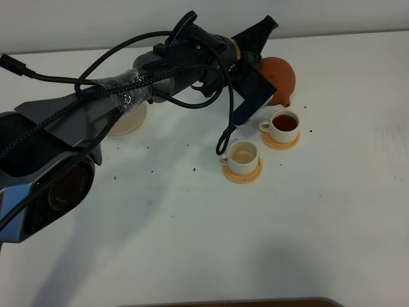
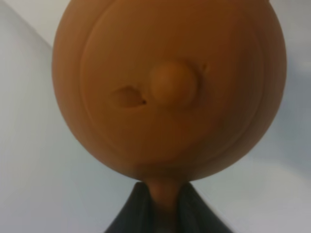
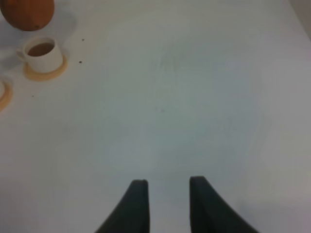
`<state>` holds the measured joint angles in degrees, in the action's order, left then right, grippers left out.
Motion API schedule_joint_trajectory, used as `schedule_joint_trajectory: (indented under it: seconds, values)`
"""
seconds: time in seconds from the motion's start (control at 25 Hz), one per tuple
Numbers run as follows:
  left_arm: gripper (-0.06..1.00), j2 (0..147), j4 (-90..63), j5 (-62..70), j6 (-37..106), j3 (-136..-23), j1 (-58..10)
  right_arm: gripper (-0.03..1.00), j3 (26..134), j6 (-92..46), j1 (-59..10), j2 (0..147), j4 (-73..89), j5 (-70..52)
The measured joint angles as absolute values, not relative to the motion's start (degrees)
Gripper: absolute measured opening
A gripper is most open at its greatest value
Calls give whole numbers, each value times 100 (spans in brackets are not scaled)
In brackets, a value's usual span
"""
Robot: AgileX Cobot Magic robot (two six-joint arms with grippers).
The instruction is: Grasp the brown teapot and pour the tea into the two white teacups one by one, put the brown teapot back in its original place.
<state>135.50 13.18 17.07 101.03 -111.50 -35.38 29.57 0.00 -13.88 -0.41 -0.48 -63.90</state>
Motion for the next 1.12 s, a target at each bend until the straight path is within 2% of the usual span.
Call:
schedule_joint_trajectory:
  seconds: [0.36, 0.64, 0.84, 1.12]
  values:
    - [14, 13084, 1341, 3187, 8020, -11150, -3538, 24, 2957, 0, -1388, -41, -48, -6390]
    - [14, 12935, 1948, 4549, 6421, -11150, -3527, 24, 2957, 0, -1388, -41, -48, -6390]
    - [14, 12935, 1767, 5275, 5869, -11150, -3413, 24, 2957, 0, -1388, -41, -48, -6390]
    - [14, 12935, 828, 5488, 5789, -11150, -3100, 24, 2957, 0, -1388, -41, -48, -6390]
